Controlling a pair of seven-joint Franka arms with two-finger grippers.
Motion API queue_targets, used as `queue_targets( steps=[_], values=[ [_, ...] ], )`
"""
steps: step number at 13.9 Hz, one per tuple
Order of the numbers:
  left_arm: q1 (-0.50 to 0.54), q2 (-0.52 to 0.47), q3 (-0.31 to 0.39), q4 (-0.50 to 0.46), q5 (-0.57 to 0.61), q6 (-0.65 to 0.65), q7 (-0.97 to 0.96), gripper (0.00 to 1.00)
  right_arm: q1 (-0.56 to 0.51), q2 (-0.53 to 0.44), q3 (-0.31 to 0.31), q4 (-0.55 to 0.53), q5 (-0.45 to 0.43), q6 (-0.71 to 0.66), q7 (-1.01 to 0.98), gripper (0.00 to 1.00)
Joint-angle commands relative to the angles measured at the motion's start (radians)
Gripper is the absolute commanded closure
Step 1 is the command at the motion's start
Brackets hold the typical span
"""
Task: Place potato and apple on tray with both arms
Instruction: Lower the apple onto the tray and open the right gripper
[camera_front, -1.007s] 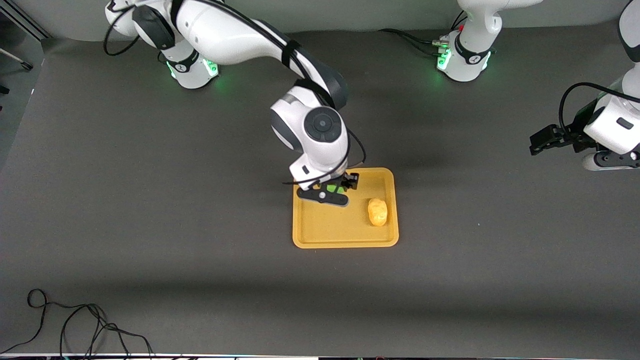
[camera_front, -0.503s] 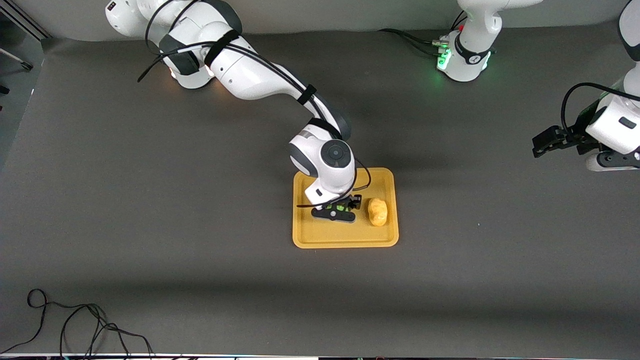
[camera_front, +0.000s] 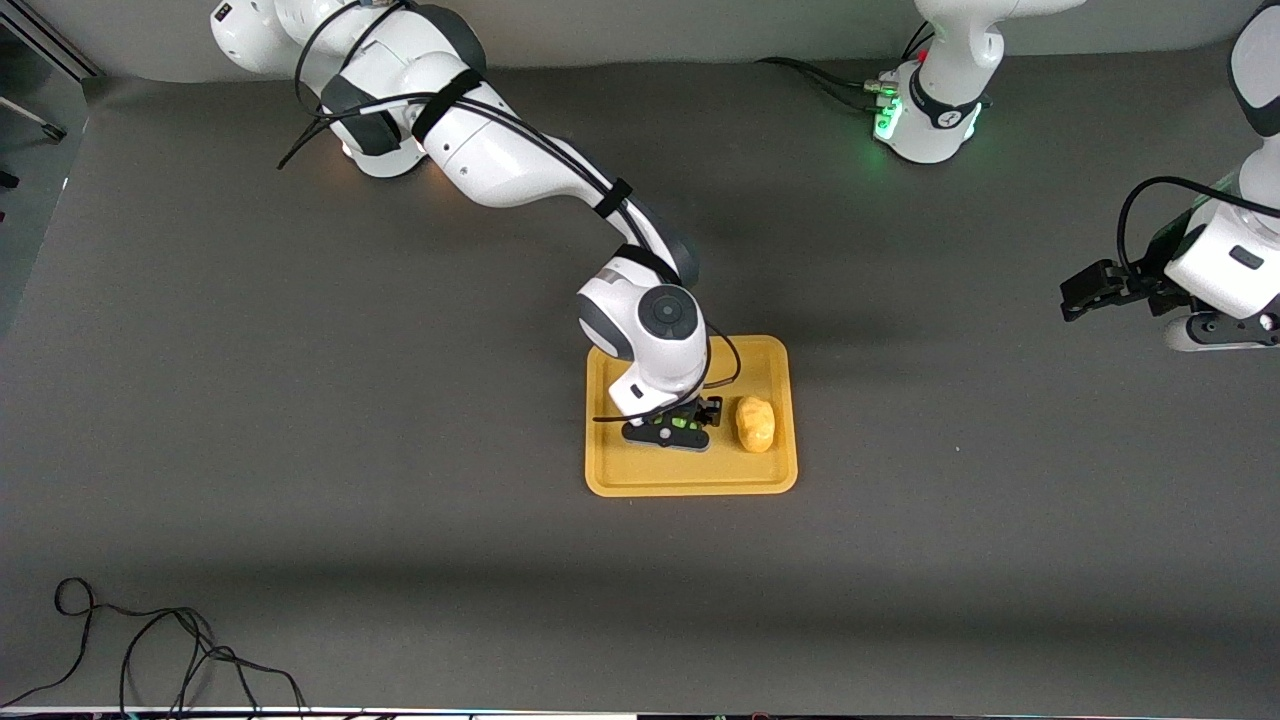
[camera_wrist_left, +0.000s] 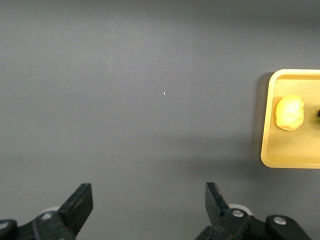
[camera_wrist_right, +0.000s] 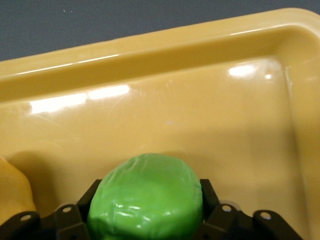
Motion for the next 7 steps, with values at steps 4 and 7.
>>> queue_targets(
  steps=[4, 7],
  values=[
    [0.003, -0.022, -0.001, -0.011, 0.005, 0.072, 0.031, 0.00, 0.001, -0.143, 0.003, 0.044, -0.001, -0.244, 0.001, 0.00],
    [0.003, -0.017, 0.000, -0.012, 0.005, 0.085, 0.032, 0.00, -0.019, -0.289, 0.003, 0.044, 0.023, -0.404, -0.001, 0.00]
  ],
)
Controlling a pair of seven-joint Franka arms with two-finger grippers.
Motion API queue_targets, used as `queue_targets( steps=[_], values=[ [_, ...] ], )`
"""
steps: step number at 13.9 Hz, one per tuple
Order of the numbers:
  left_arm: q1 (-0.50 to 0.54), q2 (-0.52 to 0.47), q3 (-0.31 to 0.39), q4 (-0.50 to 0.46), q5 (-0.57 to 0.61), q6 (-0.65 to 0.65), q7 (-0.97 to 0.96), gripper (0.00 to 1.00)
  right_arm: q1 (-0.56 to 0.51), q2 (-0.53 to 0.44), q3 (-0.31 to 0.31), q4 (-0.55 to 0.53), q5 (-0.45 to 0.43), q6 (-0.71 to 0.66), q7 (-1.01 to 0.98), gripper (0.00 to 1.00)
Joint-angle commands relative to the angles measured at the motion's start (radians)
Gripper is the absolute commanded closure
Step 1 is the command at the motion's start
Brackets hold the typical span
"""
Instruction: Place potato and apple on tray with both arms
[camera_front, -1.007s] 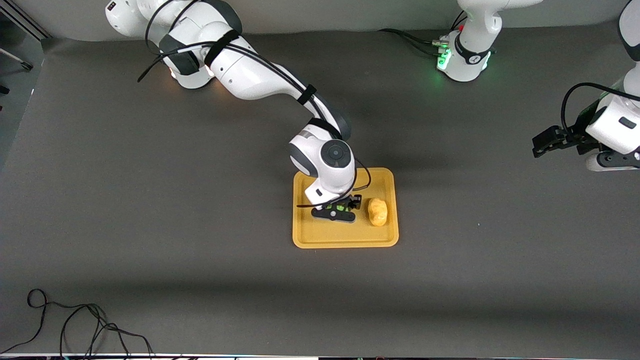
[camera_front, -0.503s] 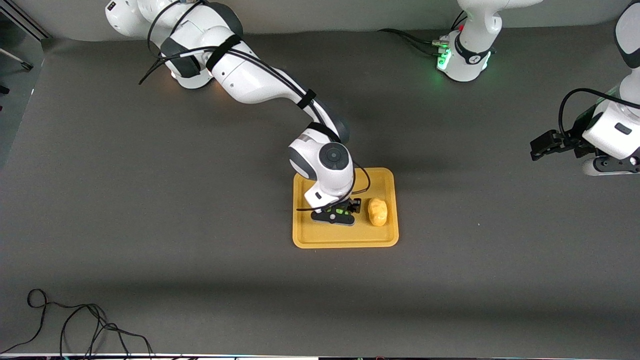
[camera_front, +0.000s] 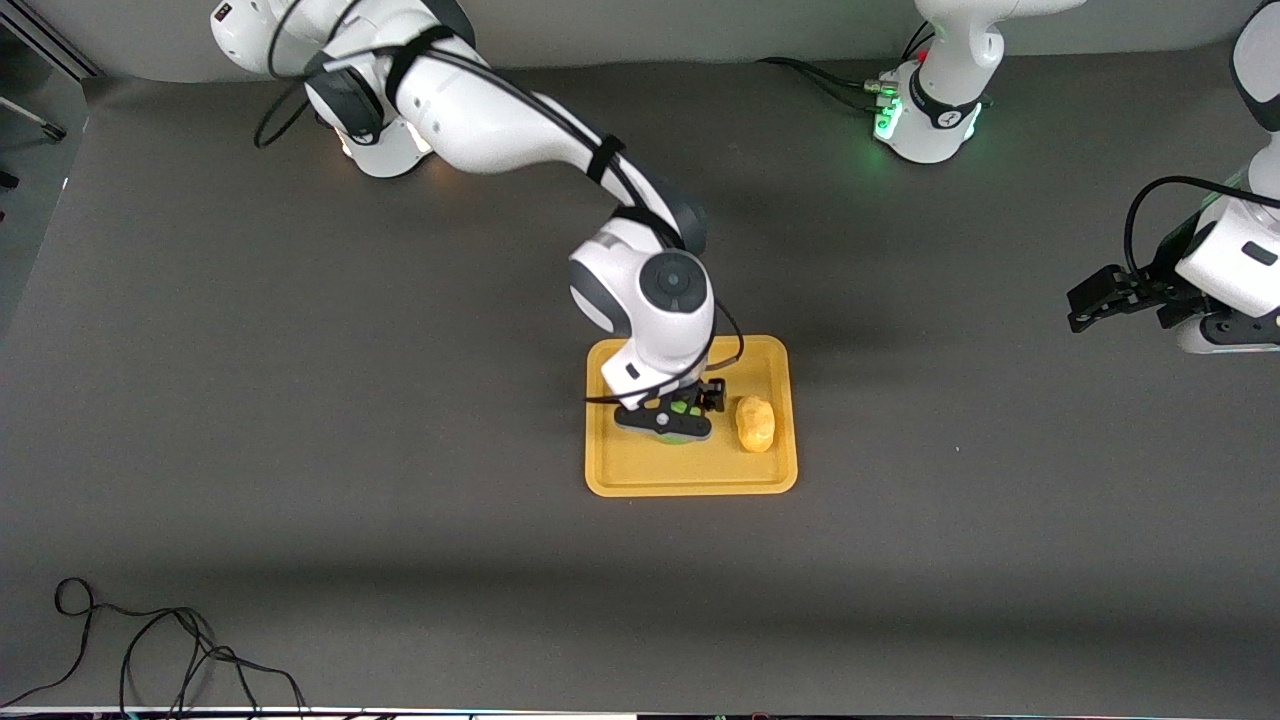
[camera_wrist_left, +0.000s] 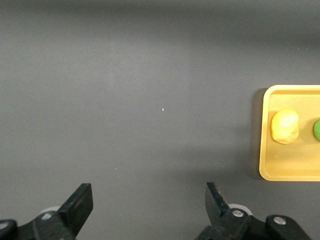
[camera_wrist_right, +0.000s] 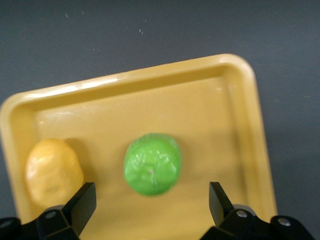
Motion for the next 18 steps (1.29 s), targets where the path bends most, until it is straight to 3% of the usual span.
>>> queue_targets(
  steps=[1, 5, 12, 15, 18],
  values=[
    [0.007, -0.015, 0.000, -0.012, 0.005, 0.018, 0.017, 0.00, -0.035, -0.156, 0.003, -0.037, 0.018, -0.152, -0.013, 0.00],
    [0.007, -0.013, 0.005, -0.012, 0.005, 0.016, 0.028, 0.00, -0.155, -0.343, -0.008, -0.107, 0.018, -0.342, -0.262, 0.00],
    [0.007, -0.009, 0.005, -0.010, 0.005, 0.027, 0.028, 0.00, -0.468, -0.769, -0.022, -0.559, 0.035, -0.297, -0.801, 0.00],
    [0.010, -0.005, 0.005, -0.008, -0.001, 0.030, 0.030, 0.00, -0.623, -0.865, -0.022, -0.677, 0.081, -0.260, -0.990, 0.00],
    [0.013, -0.002, 0.007, -0.008, -0.024, 0.030, 0.036, 0.00, -0.741, -0.877, -0.017, -0.693, 0.081, -0.249, -1.099, 0.00]
  ],
)
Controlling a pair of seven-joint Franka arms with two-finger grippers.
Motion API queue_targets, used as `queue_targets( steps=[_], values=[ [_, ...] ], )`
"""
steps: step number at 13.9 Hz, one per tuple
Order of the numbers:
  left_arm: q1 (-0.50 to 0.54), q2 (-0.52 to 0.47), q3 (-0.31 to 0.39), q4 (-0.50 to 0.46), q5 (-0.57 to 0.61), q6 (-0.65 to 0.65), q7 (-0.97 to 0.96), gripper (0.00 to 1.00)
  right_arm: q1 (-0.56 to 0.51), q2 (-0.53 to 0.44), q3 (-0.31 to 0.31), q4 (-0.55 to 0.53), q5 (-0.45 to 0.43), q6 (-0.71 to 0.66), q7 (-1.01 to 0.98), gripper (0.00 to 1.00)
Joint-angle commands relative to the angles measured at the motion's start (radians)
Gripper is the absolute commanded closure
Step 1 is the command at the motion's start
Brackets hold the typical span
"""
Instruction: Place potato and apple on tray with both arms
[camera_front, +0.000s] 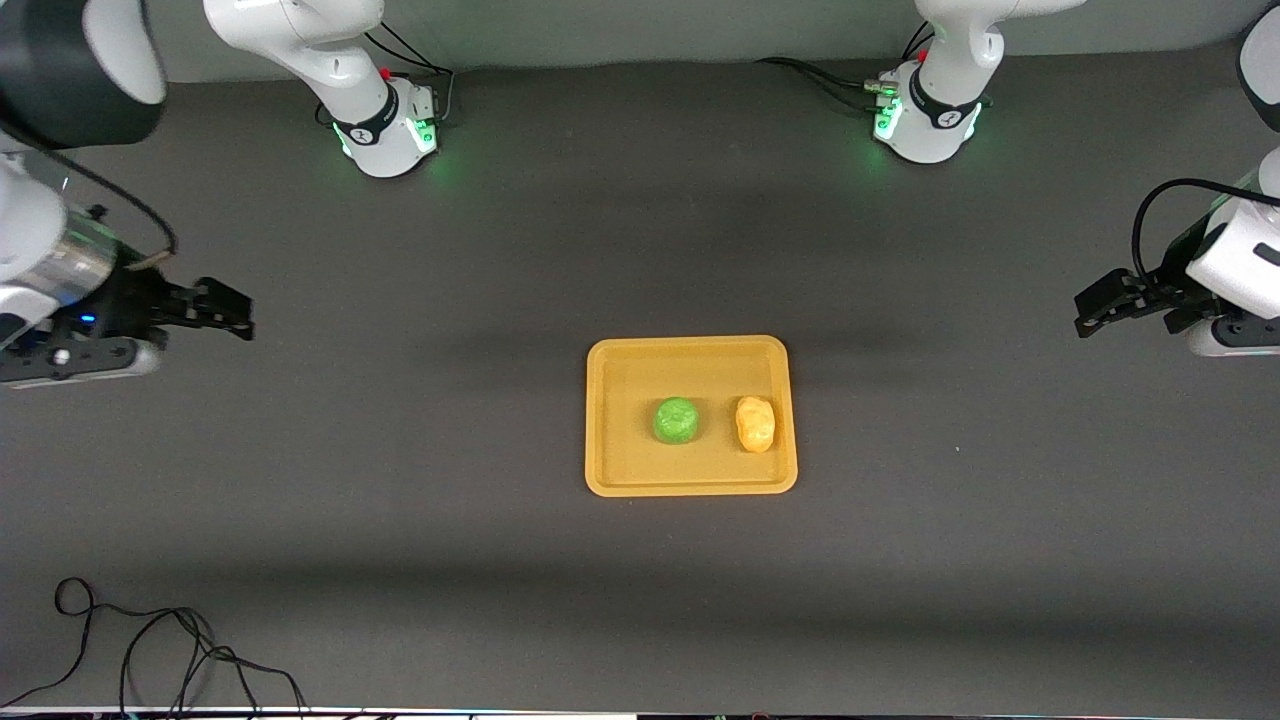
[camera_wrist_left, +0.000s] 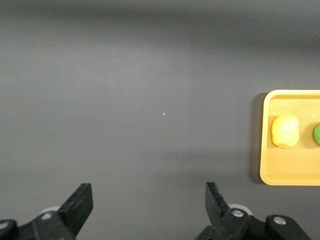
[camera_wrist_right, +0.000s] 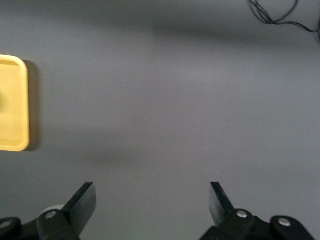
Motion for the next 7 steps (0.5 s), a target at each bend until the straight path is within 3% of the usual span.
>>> queue_targets(
  steps=[1, 5, 7],
  values=[
    [0.010, -0.005, -0.001, -0.007, -0.016, 0.013, 0.025, 0.00, -0.064, -0.034, 0.011, -0.054, 0.016, 0.031, -0.079, 0.00],
    [0.008, -0.004, -0.001, -0.004, -0.017, 0.016, 0.025, 0.00, -0.060, -0.035, -0.049, -0.053, 0.006, 0.032, -0.076, 0.00],
    [0.010, -0.004, -0.001, -0.008, -0.017, 0.026, 0.025, 0.00, -0.060, -0.040, -0.049, -0.048, 0.017, 0.022, -0.060, 0.00]
  ],
)
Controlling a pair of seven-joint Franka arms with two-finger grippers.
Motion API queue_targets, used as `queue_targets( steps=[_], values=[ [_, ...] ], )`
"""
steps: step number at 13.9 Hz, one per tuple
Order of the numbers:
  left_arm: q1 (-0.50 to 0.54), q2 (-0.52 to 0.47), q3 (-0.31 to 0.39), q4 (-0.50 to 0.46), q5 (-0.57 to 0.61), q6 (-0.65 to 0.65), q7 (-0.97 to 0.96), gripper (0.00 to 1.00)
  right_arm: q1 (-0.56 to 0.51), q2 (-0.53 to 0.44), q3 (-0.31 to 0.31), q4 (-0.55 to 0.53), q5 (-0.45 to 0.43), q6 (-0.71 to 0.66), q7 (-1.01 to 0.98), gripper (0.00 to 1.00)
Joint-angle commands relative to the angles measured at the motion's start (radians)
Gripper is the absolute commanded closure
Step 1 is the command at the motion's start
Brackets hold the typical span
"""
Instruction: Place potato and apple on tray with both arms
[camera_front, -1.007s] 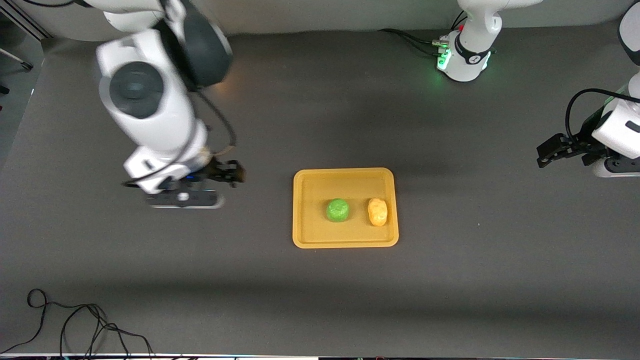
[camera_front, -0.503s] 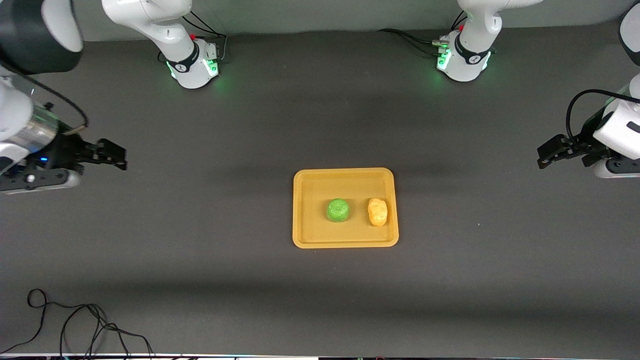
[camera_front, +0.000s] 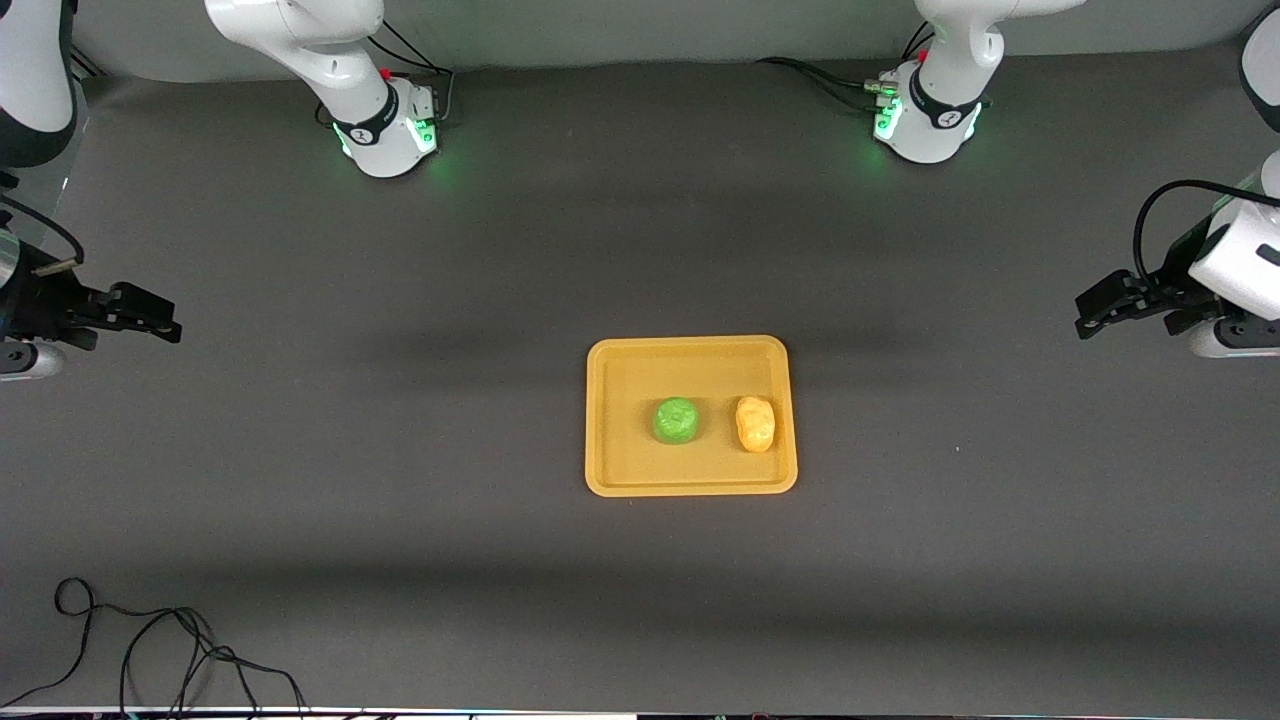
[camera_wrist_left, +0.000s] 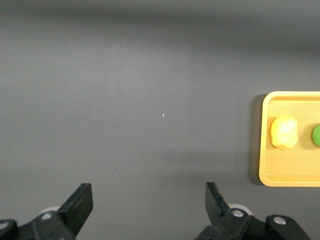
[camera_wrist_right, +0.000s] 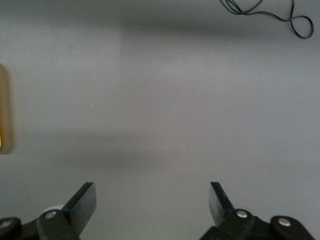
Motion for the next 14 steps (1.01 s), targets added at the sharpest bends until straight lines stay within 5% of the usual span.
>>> queue_targets(
  steps=[1, 14],
  values=[
    [0.006, -0.001, -0.001, -0.007, -0.014, 0.016, 0.022, 0.00, 0.009, -0.039, -0.010, -0.025, 0.018, 0.002, 0.012, 0.00],
    [-0.010, -0.003, -0.010, -0.008, 0.001, 0.017, 0.020, 0.00, 0.011, -0.037, -0.009, -0.003, 0.067, -0.047, 0.047, 0.00]
  ],
)
